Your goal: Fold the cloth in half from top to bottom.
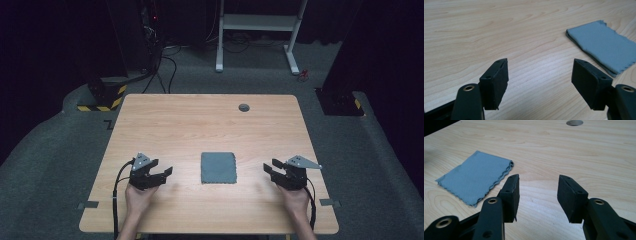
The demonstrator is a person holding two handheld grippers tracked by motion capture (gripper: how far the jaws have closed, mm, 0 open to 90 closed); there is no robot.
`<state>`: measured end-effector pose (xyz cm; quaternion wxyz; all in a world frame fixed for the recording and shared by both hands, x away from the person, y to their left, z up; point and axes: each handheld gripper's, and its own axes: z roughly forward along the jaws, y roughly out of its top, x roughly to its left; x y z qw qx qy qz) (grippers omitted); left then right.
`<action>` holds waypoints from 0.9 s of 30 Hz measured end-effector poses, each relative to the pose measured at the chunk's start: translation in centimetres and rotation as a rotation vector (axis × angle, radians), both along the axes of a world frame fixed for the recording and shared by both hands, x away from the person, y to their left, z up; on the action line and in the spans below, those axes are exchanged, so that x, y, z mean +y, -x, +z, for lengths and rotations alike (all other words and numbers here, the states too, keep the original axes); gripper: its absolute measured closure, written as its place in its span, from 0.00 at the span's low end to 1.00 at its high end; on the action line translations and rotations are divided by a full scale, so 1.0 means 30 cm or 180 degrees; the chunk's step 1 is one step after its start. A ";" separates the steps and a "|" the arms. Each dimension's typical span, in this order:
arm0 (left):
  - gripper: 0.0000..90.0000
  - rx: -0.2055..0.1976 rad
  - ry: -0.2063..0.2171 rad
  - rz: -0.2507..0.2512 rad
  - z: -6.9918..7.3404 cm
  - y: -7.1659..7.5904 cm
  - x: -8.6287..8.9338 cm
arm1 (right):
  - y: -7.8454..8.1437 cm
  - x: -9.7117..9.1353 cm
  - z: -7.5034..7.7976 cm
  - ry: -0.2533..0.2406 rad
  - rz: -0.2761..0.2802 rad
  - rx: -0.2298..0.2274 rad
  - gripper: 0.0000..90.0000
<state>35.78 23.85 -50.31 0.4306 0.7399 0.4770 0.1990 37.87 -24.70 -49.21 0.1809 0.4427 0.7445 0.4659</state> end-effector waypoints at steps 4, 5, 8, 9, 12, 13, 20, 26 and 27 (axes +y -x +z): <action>0.33 0.0004 -0.0128 0.0054 -0.006 -0.001 0.008 | 0.006 -0.025 -0.008 0.0045 -0.0077 0.0012 0.58; 0.33 0.0001 -0.0135 0.0072 -0.007 -0.002 0.011 | 0.005 -0.029 -0.010 0.0042 -0.0083 0.0024 0.58; 0.34 0.0009 -0.0143 0.0115 -0.011 -0.002 0.021 | 0.002 -0.040 -0.021 0.0087 -0.0116 0.0049 0.59; 0.34 0.0035 -0.0156 0.0133 -0.015 -0.004 0.026 | 0.002 -0.041 -0.024 0.0096 -0.0130 0.0065 0.59; 0.34 0.0094 -0.0232 0.0194 -0.026 -0.011 0.033 | 0.001 -0.043 -0.030 0.0163 -0.0160 0.0092 0.59; 0.34 0.0097 -0.0284 0.0203 -0.030 -0.013 0.036 | 0.001 -0.043 -0.030 0.0200 -0.0168 0.0077 0.59; 0.35 0.0205 -0.0353 0.0378 -0.053 -0.034 0.058 | -0.019 -0.056 -0.058 0.0427 -0.0361 0.0191 0.57; 0.34 0.0301 -0.0381 0.0381 -0.070 -0.046 0.059 | -0.023 -0.065 -0.080 0.0496 -0.0431 0.0291 0.56; 0.34 0.0312 -0.0391 0.0383 -0.074 -0.048 0.058 | -0.026 -0.068 -0.085 0.0500 -0.0427 0.0294 0.55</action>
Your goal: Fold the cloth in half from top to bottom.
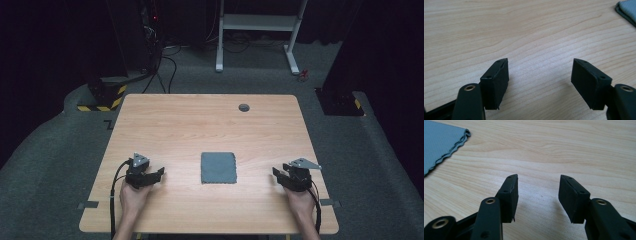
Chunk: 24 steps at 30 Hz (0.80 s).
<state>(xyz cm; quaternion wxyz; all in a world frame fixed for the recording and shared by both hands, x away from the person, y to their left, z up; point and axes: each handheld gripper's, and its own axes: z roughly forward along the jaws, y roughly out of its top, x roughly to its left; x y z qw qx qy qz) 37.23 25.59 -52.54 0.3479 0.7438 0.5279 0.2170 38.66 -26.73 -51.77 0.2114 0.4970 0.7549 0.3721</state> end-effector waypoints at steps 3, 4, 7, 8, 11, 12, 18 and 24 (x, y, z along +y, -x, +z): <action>0.34 -0.0021 -0.0018 0.0014 -0.003 -0.002 0.002 | -0.005 -0.002 -0.010 0.0041 -0.0007 0.0021 0.54; 0.34 -0.0034 0.0004 0.0025 -0.006 -0.001 0.004 | -0.005 -0.002 -0.010 0.0052 -0.0011 0.0007 0.54; 0.34 -0.0052 -0.0005 0.0035 -0.008 0.001 0.004 | -0.006 0.003 -0.012 0.0126 -0.0015 0.0061 0.53; 0.34 -0.0057 -0.0027 0.0041 -0.008 0.001 0.000 | -0.008 0.007 -0.014 0.0196 -0.0016 0.0095 0.51; 0.32 -0.0062 -0.0145 -0.0023 -0.009 0.004 -0.017 | -0.009 0.015 -0.015 0.0269 -0.0015 0.0084 0.49; 0.31 -0.0067 -0.0147 -0.0038 -0.009 0.005 -0.020 | -0.010 0.016 -0.015 0.0264 -0.0017 0.0091 0.48; 0.27 -0.0041 -0.0151 -0.0091 -0.009 0.004 -0.023 | -0.010 0.018 -0.015 0.0280 -0.0011 0.0098 0.43; 0.26 -0.0041 -0.0144 -0.0100 -0.009 0.004 -0.023 | -0.011 0.017 -0.015 0.0281 -0.0004 0.0099 0.42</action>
